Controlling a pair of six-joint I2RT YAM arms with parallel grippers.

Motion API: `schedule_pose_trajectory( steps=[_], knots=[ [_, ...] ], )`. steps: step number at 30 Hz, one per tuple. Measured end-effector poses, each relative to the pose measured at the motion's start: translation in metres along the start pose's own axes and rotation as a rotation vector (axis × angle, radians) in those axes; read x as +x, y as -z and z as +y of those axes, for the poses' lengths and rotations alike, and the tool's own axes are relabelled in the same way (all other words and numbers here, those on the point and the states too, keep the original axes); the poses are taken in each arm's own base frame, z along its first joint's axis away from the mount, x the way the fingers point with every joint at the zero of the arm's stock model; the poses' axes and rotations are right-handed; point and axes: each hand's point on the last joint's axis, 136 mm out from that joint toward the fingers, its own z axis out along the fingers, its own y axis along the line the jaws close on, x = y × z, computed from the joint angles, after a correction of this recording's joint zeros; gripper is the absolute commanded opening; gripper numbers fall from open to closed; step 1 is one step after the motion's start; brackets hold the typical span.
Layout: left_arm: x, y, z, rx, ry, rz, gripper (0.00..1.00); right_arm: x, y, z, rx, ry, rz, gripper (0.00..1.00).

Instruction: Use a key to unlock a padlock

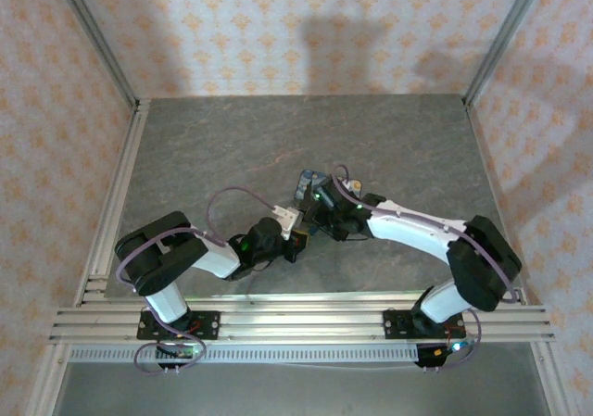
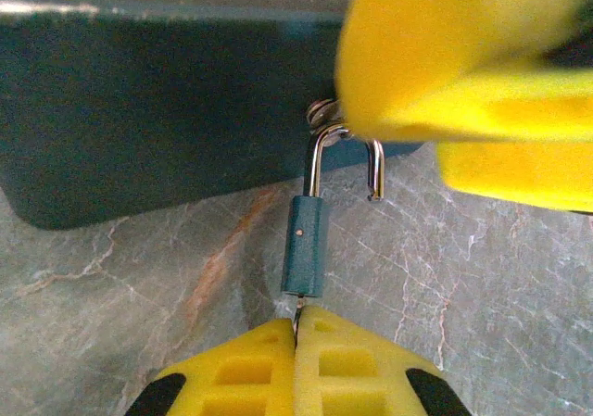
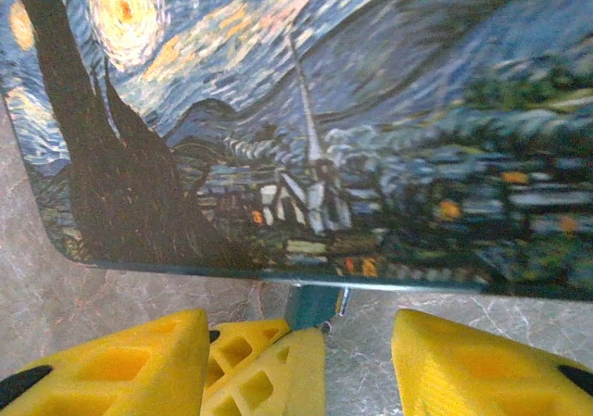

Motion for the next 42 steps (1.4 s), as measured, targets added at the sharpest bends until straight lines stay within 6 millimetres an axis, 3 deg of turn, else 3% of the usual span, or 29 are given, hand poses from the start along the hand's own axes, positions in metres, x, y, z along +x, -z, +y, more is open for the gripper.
schedule_pose_trajectory(
  steps=[9, 15, 22, 35, 42],
  knots=[
    [0.002, -0.001, -0.001, -0.005, 0.029, 0.036, 0.00, -0.009, 0.013, -0.002, -0.039, -0.021, -0.068, 0.54],
    [-0.005, 0.009, -0.005, -0.012, 0.030, 0.048, 0.00, -0.007, 0.011, -0.010, -0.050, -0.034, -0.079, 0.54],
    [-0.020, 0.020, -0.002, -0.052, 0.012, 0.052, 0.00, -0.011, 0.019, -0.003, -0.090, -0.035, -0.103, 0.50],
    [-0.014, 0.021, 0.003, -0.097, 0.031, 0.071, 0.00, 0.017, -0.002, -0.009, -0.118, -0.043, -0.054, 0.43],
    [-0.011, 0.029, 0.017, -0.190, 0.058, 0.076, 0.00, 0.017, -0.005, -0.005, -0.137, -0.064, -0.056, 0.45]
  ],
)
